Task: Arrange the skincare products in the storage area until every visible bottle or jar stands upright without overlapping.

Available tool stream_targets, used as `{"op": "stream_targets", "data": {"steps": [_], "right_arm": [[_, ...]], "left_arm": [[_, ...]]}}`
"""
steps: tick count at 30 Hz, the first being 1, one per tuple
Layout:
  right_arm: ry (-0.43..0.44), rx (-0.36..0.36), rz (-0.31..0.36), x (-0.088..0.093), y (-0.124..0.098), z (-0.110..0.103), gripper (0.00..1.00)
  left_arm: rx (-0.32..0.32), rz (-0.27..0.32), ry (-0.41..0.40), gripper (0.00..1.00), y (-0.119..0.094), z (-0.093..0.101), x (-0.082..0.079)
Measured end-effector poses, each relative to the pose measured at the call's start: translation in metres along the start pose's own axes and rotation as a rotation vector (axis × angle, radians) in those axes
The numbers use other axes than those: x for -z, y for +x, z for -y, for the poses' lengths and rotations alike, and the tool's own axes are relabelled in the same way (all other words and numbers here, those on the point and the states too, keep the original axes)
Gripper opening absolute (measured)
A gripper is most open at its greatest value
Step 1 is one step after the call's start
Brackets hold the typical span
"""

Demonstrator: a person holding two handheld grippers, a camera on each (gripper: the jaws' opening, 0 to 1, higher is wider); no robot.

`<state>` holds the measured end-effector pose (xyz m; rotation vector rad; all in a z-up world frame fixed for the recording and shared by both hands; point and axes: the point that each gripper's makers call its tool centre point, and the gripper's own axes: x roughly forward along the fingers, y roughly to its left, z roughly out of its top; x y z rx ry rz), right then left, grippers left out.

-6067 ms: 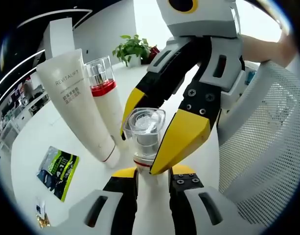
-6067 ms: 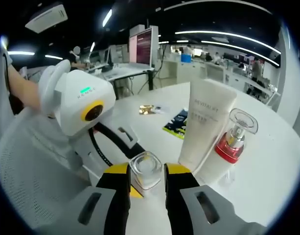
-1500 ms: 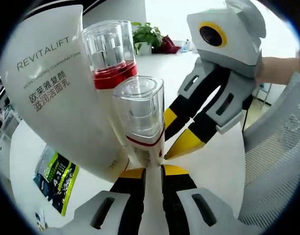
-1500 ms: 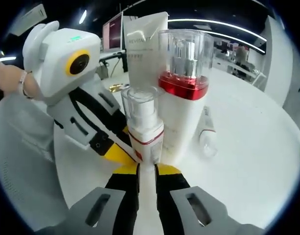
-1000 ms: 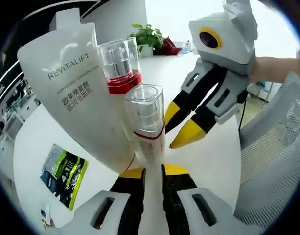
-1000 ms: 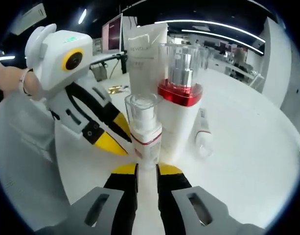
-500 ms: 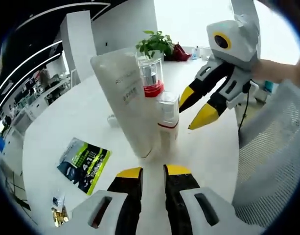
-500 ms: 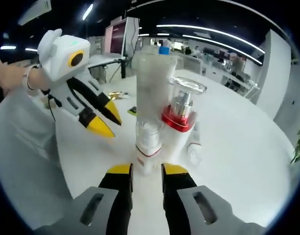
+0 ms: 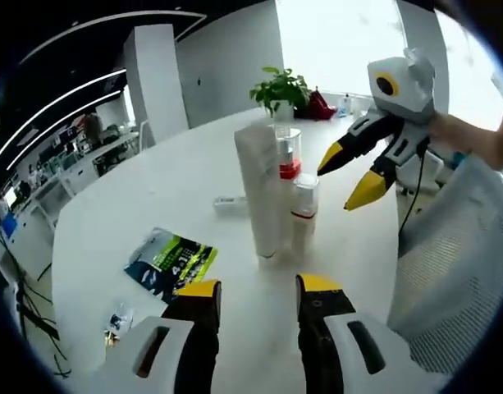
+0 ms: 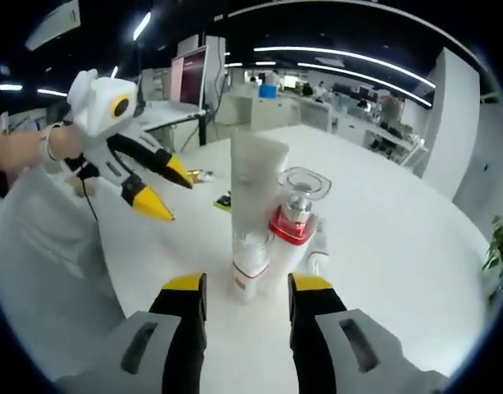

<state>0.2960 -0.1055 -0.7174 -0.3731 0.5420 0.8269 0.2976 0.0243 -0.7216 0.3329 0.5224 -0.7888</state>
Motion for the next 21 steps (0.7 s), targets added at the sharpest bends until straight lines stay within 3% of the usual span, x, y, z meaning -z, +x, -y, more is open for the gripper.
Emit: {"op": "stream_targets", "data": {"steps": [15, 21], "right_arm": [[0.015, 0.021, -0.009, -0.007, -0.024, -0.002, 0.59], [-0.011, 0.035, -0.004, -0.016, -0.032, -0.007, 0.69]], "left_arm": [[-0.048, 0.062, -0.044, 0.51, -0.049, -0.014, -0.003], [-0.065, 0.085, -0.098, 0.58, -0.066, -0.021, 0.0]]}}
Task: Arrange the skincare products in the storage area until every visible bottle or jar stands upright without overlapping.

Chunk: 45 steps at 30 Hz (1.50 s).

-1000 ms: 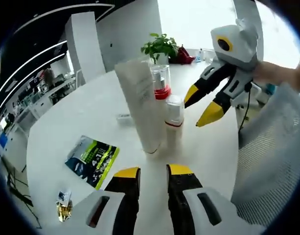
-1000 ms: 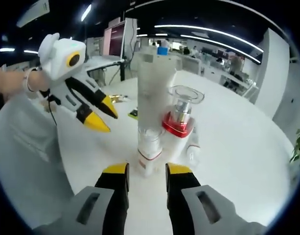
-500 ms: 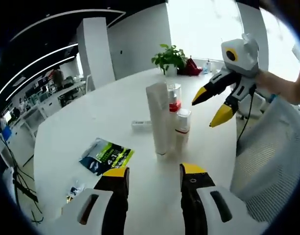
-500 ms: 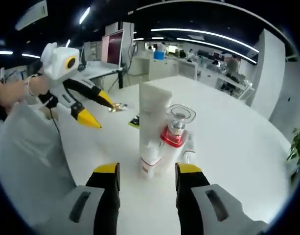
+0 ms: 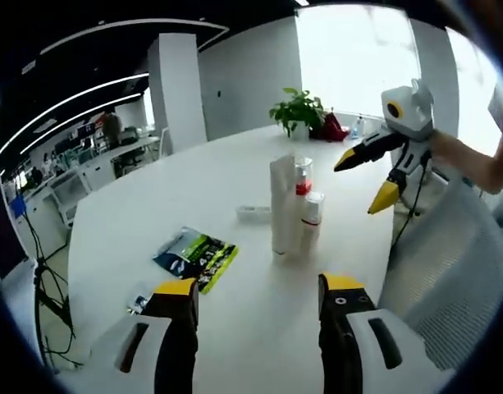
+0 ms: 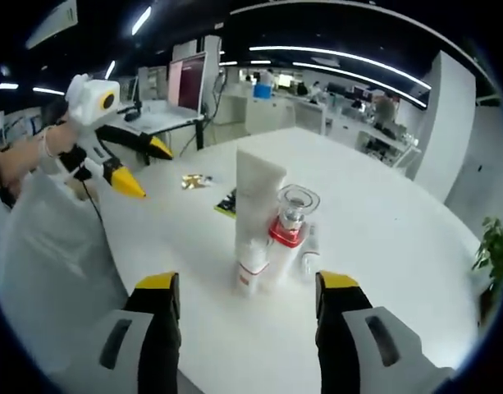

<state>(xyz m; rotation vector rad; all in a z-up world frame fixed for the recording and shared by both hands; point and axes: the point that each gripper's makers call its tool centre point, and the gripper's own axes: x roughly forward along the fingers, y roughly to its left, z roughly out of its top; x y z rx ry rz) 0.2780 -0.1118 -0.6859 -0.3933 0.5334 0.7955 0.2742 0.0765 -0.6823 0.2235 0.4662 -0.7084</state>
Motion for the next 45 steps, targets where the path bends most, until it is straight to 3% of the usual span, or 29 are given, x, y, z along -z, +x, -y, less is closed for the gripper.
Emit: {"op": "stream_targets", "data": {"steps": [21, 36, 45], "right_arm": [[-0.006, -0.013, -0.001, -0.003, -0.003, -0.014, 0.85], [0.003, -0.028, -0.005, 0.0, 0.002, -0.018, 0.99], [0.0, -0.03, -0.006, 0.002, 0.003, -0.016, 0.99]], "left_arm": [[-0.059, 0.022, -0.003, 0.83, -0.033, -0.003, 0.005], [-0.089, 0.032, -0.012, 0.95, -0.038, -0.004, 0.006], [-0.093, 0.036, -0.028, 0.99, -0.037, -0.005, 0.006]]}}
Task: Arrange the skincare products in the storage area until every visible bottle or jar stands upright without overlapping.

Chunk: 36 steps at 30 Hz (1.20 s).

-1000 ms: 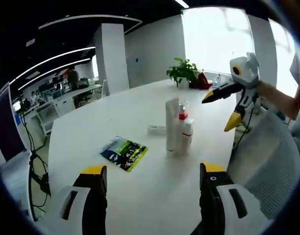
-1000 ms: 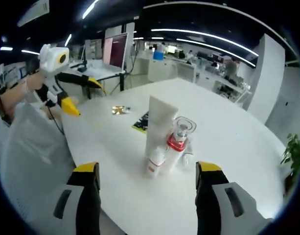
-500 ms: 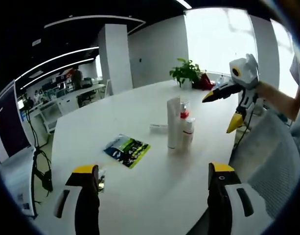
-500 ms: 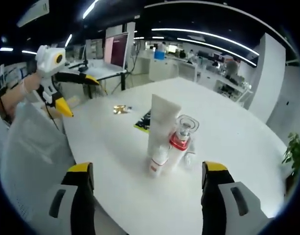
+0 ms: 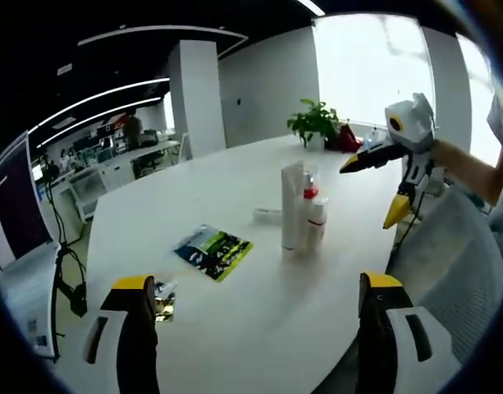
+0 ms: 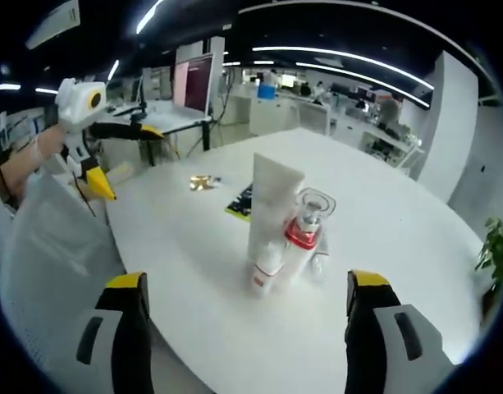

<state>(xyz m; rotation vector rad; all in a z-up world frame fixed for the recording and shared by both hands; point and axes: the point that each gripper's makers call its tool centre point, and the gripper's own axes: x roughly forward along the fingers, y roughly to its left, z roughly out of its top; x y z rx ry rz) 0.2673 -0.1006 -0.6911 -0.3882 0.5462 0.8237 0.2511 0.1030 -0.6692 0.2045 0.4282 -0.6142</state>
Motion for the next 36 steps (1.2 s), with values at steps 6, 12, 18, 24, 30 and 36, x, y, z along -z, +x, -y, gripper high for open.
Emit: {"op": "stream_targets", "data": {"steps": [6, 12, 18, 24, 30, 36], "right_arm": [[-0.007, -0.008, -0.004, 0.002, 0.0, 0.0, 0.99], [0.007, -0.013, -0.008, 0.004, 0.001, 0.002, 0.99], [0.006, -0.011, -0.013, 0.006, 0.002, 0.005, 0.99], [0.009, -0.001, -0.027, 0.01, 0.006, 0.015, 0.99], [0.02, 0.01, -0.031, 0.013, 0.009, 0.028, 1.0], [0.016, 0.039, -0.048, 0.018, 0.013, 0.049, 1.0]], "left_arm": [[-0.009, -0.004, -0.009, 0.99, 0.003, 0.0, 0.001], [-0.016, -0.004, 0.001, 0.99, 0.011, 0.003, 0.003], [-0.021, 0.026, -0.009, 0.99, 0.017, 0.0, 0.001], [-0.022, 0.013, -0.03, 0.99, 0.022, 0.002, 0.014], [-0.034, 0.026, -0.049, 0.99, 0.023, -0.001, 0.015], [-0.038, 0.014, -0.05, 0.99, 0.023, -0.004, 0.02]]}}
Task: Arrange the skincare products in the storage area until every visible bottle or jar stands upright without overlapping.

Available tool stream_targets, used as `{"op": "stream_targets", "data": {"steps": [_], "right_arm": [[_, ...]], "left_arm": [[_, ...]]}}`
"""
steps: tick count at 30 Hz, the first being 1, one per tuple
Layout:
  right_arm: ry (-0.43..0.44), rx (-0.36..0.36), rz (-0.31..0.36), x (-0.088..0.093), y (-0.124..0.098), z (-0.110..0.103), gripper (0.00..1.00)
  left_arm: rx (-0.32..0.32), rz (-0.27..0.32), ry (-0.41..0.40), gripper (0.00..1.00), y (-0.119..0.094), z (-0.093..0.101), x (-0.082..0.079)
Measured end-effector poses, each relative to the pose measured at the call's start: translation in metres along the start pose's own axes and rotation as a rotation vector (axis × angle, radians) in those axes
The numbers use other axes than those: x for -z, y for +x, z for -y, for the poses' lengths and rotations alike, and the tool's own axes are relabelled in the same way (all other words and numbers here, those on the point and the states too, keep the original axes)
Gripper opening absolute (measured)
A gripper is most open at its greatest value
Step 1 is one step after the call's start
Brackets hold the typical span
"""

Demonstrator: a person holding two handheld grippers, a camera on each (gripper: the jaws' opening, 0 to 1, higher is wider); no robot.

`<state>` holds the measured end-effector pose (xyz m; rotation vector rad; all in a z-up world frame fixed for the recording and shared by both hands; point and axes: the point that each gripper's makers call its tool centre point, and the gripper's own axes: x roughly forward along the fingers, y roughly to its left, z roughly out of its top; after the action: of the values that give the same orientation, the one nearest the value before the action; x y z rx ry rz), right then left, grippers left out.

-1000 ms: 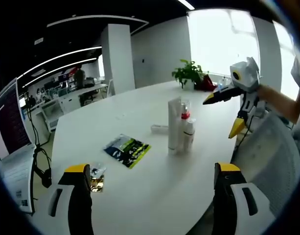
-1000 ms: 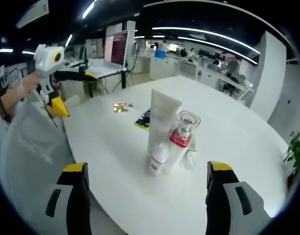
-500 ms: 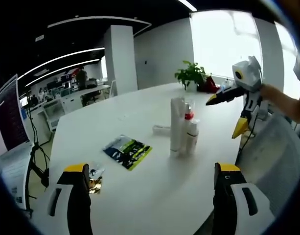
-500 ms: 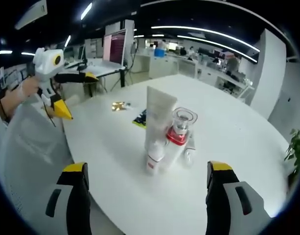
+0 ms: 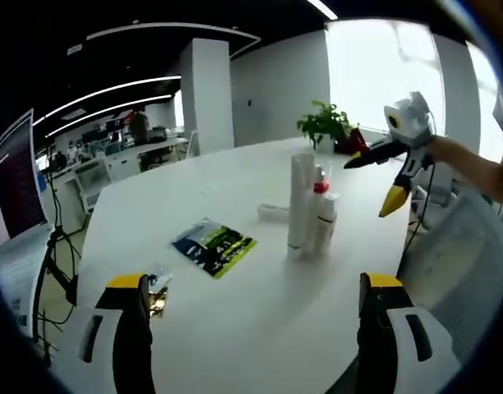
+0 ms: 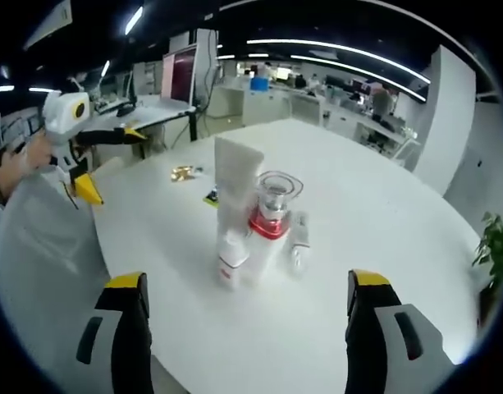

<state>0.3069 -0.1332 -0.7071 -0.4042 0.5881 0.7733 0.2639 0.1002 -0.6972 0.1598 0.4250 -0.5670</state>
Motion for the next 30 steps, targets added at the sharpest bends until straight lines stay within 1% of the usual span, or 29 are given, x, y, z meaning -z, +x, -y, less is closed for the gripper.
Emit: {"op": "stream_targets", "data": {"steps": [3, 6, 13, 15, 19, 24, 25, 27, 30], "right_arm": [[0.011, 0.01, -0.026, 0.007, 0.003, 0.011, 0.99], [0.021, 0.028, -0.037, 0.012, 0.005, 0.019, 0.99], [0.032, 0.042, -0.062, 0.021, 0.014, 0.037, 0.99], [0.031, 0.044, -0.067, 0.024, 0.017, 0.041, 0.96], [0.034, 0.05, -0.078, 0.028, 0.023, 0.043, 0.93], [0.046, 0.057, -0.073, 0.029, 0.029, 0.052, 0.83], [0.04, 0.054, -0.079, 0.03, 0.031, 0.053, 0.81], [0.039, 0.054, -0.097, 0.033, 0.035, 0.055, 0.79], [0.041, 0.045, -0.107, 0.036, 0.04, 0.056, 0.71]], "left_arm": [[-0.003, -0.005, 0.0, 0.99, 0.0, -0.001, 0.001], [-0.007, -0.014, 0.01, 0.99, 0.0, 0.001, 0.003], [-0.006, -0.008, -0.03, 0.99, 0.0, 0.0, 0.004], [0.001, -0.003, -0.04, 0.99, 0.0, 0.001, 0.003], [0.003, -0.014, -0.036, 0.99, 0.0, 0.002, 0.005], [0.009, -0.018, -0.036, 0.99, 0.001, 0.003, 0.006], [0.011, -0.016, -0.039, 0.99, 0.002, 0.003, 0.006], [0.013, -0.014, -0.041, 0.99, 0.002, 0.004, 0.006], [0.011, -0.024, -0.032, 0.99, 0.003, 0.004, 0.007]]}}
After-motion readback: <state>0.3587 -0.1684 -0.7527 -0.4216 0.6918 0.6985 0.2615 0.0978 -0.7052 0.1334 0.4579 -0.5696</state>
